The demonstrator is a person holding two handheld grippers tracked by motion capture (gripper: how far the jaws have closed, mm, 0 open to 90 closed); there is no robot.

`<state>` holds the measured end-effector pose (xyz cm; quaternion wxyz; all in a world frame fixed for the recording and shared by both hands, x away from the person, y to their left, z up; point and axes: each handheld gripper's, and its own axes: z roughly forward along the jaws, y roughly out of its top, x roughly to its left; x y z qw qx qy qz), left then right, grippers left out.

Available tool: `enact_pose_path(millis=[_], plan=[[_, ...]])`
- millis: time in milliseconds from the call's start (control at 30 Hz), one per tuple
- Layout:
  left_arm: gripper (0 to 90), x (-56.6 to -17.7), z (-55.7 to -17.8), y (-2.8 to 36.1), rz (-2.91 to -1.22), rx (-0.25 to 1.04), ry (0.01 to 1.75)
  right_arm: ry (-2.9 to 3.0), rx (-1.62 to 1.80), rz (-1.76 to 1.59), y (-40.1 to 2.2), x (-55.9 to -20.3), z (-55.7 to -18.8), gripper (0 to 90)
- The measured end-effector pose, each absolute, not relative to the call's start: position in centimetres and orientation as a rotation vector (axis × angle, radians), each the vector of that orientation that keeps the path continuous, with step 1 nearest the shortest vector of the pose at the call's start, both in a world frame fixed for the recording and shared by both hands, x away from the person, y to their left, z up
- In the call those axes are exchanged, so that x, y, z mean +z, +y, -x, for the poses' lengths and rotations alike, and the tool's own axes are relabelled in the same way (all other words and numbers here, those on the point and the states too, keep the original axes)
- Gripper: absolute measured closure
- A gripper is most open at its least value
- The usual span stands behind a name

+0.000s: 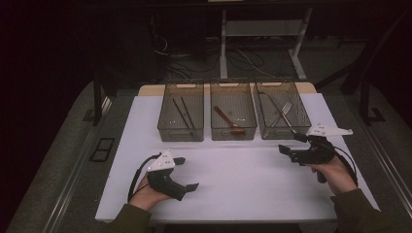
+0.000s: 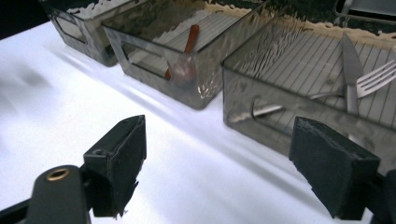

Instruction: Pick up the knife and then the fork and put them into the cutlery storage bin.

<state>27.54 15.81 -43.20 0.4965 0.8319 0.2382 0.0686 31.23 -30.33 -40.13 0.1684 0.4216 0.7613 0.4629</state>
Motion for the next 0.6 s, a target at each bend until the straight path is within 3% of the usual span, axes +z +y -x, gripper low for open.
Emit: enact_pose_path(millis=[600], plan=[[0.0,-43.1,-27.5,15.8,-2.014,0.175,0.573,2.208,1.385,-1.162,-29.9,-43.4,-26.9,17.1]])
